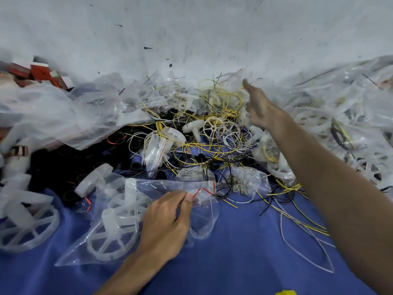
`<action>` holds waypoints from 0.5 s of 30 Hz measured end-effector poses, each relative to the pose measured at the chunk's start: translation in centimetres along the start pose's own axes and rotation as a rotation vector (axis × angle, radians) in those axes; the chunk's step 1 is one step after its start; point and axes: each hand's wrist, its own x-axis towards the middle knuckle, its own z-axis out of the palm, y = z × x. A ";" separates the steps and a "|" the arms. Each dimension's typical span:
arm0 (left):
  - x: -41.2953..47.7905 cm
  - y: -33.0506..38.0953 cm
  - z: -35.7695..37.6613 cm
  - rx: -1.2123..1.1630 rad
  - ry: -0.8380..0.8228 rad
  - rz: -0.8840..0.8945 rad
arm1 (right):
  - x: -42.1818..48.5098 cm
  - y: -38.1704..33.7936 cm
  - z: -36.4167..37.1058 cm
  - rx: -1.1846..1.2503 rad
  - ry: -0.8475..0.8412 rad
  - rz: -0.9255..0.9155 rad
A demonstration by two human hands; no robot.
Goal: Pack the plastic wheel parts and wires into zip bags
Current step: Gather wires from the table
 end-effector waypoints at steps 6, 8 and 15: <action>0.0 0.1 0.0 0.005 -0.009 0.014 | 0.0 5.1 0.2 -0.643 -0.001 0.092; 0.1 0.0 0.0 0.005 -0.010 0.021 | 0.1 6.7 0.8 -0.868 -0.046 -0.022; 0.0 0.0 0.1 0.018 -0.013 0.020 | 1.0 9.8 5.7 -1.210 -0.076 -0.197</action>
